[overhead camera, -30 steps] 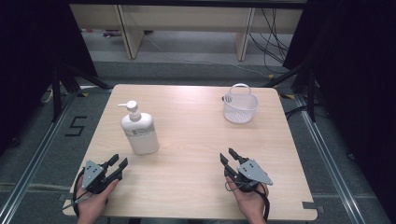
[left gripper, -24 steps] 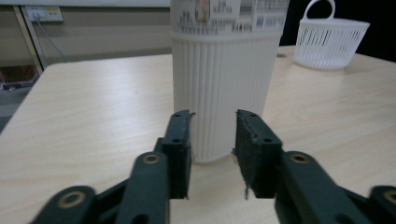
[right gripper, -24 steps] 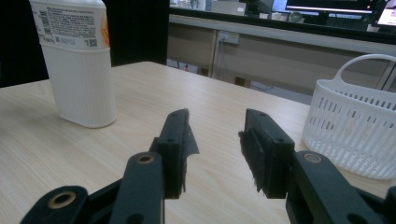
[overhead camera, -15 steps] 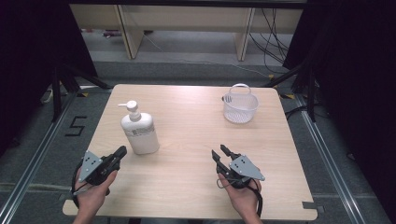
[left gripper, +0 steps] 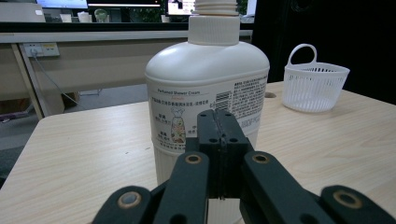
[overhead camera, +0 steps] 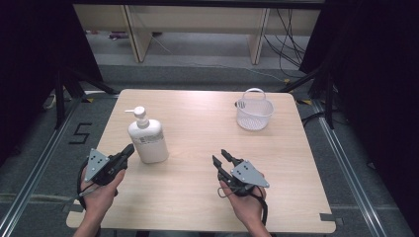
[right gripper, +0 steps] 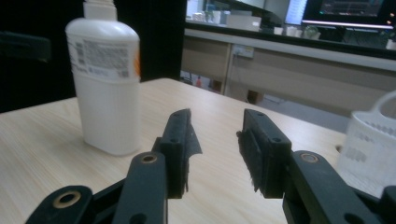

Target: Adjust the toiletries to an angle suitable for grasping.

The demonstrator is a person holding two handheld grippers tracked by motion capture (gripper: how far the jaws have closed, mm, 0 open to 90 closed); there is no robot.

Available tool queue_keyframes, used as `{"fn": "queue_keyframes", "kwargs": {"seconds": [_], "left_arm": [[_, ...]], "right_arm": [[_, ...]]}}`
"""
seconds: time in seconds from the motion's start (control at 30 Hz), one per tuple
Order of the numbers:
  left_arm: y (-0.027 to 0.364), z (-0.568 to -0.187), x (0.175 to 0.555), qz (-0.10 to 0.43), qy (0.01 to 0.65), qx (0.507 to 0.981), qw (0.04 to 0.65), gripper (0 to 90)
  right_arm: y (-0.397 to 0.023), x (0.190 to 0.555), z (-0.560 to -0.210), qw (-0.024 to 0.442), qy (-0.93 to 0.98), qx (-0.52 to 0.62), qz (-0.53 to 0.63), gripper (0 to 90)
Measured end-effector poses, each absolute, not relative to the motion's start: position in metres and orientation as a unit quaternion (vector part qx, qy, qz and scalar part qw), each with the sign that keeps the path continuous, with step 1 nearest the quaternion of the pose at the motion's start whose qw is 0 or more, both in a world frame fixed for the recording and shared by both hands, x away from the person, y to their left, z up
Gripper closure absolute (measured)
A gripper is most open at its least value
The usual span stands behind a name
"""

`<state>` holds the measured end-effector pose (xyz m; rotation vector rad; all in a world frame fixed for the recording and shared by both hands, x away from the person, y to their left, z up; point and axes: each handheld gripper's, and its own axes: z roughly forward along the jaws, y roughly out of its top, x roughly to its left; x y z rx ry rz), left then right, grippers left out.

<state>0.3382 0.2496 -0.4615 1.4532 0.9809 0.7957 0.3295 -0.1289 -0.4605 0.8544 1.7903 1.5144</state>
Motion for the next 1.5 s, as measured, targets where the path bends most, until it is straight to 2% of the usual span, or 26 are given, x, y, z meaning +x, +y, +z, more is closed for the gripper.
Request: {"fn": "queue_keyframes", "kwargs": {"seconds": [0.13, 0.17, 0.3, 0.4, 0.9, 1.13, 1.2, 1.23, 1.5], "left_arm": [[0.251, -0.466, 0.336, 0.340, 0.417, 0.619, 0.573, 89.7], [0.252, -0.467, 0.335, 0.339, 0.419, 0.619, 0.571, 89.6], [0.255, -0.474, 0.331, 0.337, 0.420, 0.623, 0.566, 89.6], [0.258, -0.482, 0.327, 0.337, 0.424, 0.625, 0.562, 89.6], [0.272, -0.511, 0.315, 0.345, 0.437, 0.622, 0.551, 86.2], [0.273, -0.517, 0.314, 0.352, 0.443, 0.624, 0.538, 81.7], [0.274, -0.518, 0.314, 0.354, 0.446, 0.622, 0.537, 80.8], [0.274, -0.519, 0.314, 0.355, 0.446, 0.620, 0.539, 80.1], [0.274, -0.524, 0.316, 0.357, 0.442, 0.619, 0.542, 73.7]], "right_arm": [[-0.106, 0.334, -0.448, 0.307, 0.680, 0.317, 0.585, 62.6], [-0.102, 0.338, -0.445, 0.327, 0.680, 0.296, 0.585, 62.3], [-0.081, 0.344, -0.435, 0.309, 0.683, 0.294, 0.593, 61.1], [-0.067, 0.351, -0.428, 0.315, 0.683, 0.281, 0.597, 60.1], [-0.017, 0.376, -0.407, 0.303, 0.688, 0.281, 0.597, 54.0], [0.000, 0.386, -0.402, 0.302, 0.681, 0.280, 0.606, 51.5], [0.003, 0.385, -0.400, 0.286, 0.683, 0.293, 0.605, 50.8], [0.005, 0.388, -0.399, 0.298, 0.682, 0.278, 0.607, 50.2], [0.019, 0.393, -0.395, 0.294, 0.676, 0.288, 0.611, 46.7]]}}
